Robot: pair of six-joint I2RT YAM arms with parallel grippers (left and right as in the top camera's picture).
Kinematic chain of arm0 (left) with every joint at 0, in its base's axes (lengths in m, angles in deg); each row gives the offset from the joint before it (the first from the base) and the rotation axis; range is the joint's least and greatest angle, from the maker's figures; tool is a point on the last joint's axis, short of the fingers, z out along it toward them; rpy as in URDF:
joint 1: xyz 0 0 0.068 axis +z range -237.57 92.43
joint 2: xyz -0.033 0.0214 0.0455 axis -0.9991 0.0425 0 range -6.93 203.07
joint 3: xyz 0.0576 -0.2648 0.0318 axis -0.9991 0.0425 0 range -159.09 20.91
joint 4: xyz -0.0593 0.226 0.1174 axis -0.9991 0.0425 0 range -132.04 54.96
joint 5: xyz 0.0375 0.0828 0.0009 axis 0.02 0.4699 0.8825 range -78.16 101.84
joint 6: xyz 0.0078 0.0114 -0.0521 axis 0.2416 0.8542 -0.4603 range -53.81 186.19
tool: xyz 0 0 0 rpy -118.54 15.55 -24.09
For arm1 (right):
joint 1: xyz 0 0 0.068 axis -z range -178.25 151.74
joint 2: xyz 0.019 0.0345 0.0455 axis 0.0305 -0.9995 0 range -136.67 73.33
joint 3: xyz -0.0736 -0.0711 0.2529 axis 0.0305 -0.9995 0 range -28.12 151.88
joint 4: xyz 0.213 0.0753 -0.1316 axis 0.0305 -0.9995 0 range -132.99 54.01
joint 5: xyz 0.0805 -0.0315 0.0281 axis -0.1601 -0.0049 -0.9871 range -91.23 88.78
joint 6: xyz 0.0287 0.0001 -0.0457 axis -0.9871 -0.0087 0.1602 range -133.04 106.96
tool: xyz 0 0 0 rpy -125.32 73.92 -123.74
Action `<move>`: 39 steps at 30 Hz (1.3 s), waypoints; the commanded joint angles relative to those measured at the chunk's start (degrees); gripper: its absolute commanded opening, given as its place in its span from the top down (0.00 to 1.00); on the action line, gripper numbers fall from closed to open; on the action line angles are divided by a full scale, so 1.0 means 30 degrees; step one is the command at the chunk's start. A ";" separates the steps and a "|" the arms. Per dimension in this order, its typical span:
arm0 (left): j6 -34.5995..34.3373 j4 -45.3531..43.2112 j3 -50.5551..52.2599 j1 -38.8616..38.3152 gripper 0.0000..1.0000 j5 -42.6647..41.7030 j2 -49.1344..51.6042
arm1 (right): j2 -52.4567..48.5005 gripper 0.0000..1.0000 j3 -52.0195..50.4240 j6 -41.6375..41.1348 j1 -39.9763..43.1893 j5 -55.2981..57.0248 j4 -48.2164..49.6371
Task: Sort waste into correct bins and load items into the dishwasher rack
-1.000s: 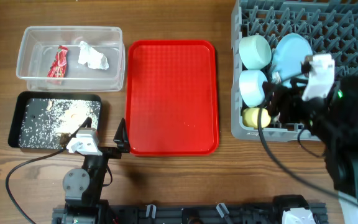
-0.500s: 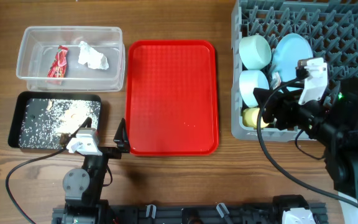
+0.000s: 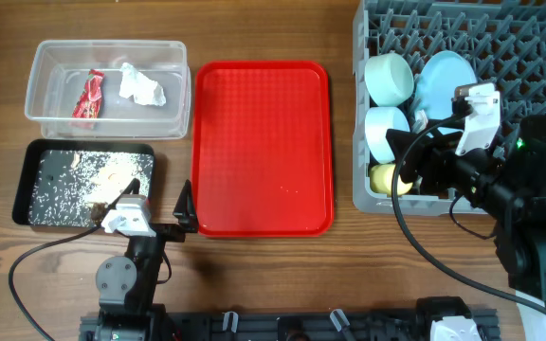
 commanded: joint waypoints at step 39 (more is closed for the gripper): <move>0.0306 0.0095 0.0073 0.0175 0.00 -0.0189 -0.0095 | 0.1078 0.00 -0.0168 0.5253 -0.0933 0.1239 -0.0444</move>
